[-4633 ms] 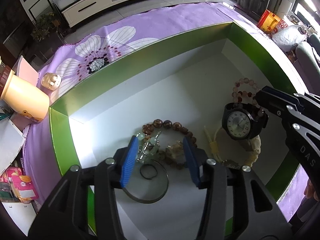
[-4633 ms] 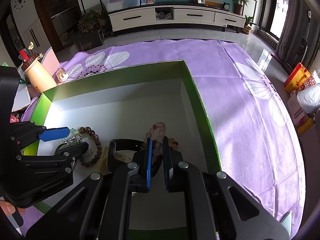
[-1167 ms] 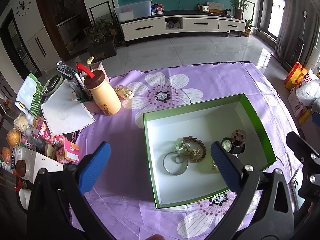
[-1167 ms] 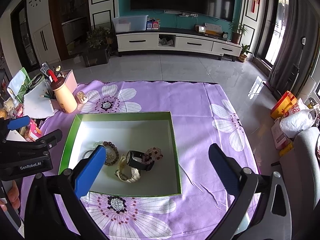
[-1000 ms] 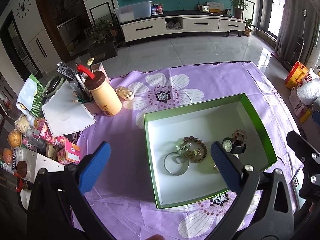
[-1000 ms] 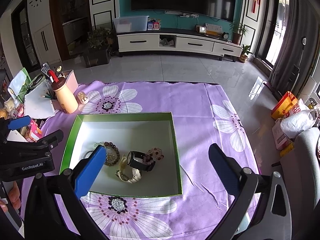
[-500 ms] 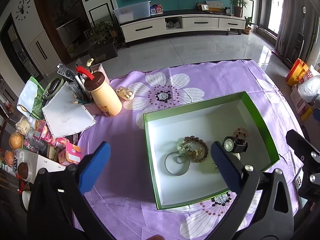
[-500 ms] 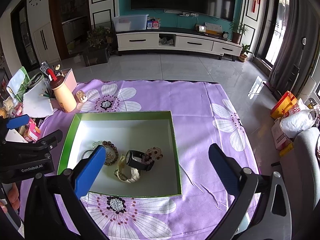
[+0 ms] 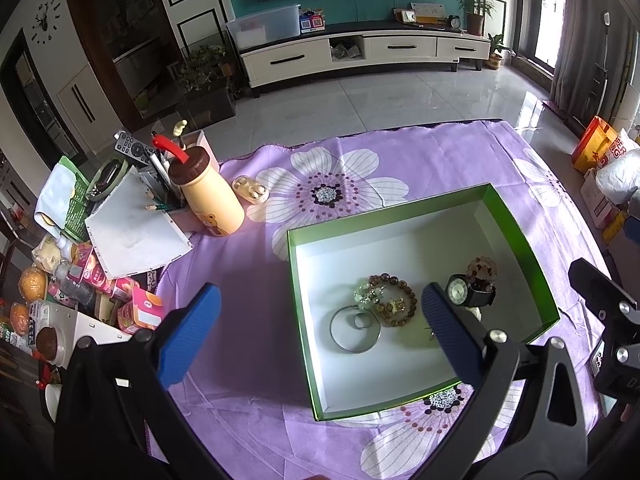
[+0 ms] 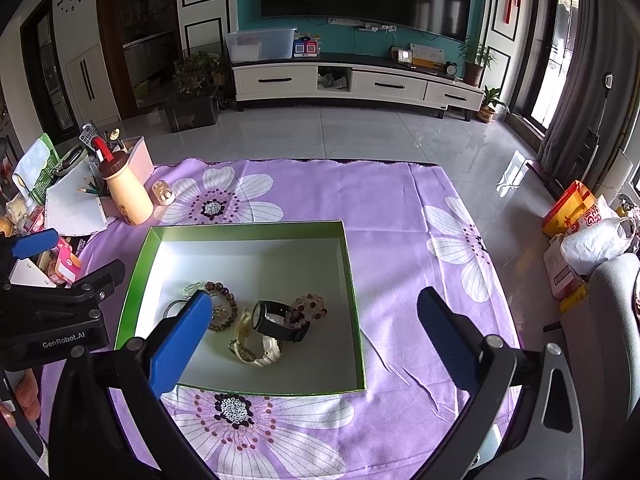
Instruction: Organize jewelry
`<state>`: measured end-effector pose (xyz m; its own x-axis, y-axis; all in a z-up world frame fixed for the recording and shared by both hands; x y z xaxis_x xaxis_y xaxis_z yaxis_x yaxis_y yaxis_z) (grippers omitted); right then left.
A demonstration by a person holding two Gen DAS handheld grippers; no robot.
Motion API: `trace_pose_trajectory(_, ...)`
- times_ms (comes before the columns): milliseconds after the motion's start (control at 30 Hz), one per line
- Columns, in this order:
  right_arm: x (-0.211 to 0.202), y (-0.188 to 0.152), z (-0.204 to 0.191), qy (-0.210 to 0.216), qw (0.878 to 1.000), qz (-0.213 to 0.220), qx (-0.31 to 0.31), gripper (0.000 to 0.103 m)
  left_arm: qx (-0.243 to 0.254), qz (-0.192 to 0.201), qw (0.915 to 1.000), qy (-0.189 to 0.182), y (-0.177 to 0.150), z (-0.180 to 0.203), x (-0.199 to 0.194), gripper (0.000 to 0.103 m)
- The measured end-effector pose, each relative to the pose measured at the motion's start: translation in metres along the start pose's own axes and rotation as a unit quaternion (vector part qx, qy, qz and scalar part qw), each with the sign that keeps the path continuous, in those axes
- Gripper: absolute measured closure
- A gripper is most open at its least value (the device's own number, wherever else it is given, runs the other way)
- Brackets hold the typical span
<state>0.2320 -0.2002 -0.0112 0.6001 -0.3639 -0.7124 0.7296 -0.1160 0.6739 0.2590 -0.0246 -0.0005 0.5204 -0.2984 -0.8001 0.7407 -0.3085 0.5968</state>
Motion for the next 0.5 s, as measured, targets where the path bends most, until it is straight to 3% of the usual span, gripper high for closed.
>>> trace_pose_trajectory(500,-0.0011,0.0011,-0.0044,0.001,1.0,0.001,0.003,0.001,-0.002,-0.003,1.0,0.001,-0.0003,0.0004,0.0001,0.002)
Point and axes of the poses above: each gripper's, at about its wrist camera, not at the fingertips, and x roughly the way its jaws point, z to its right, y to its top, the point moved 9 cm from there along x, roughly the way its jaws point, and after that the axes turned 15 degrees about -y, right-handed, at the moved point
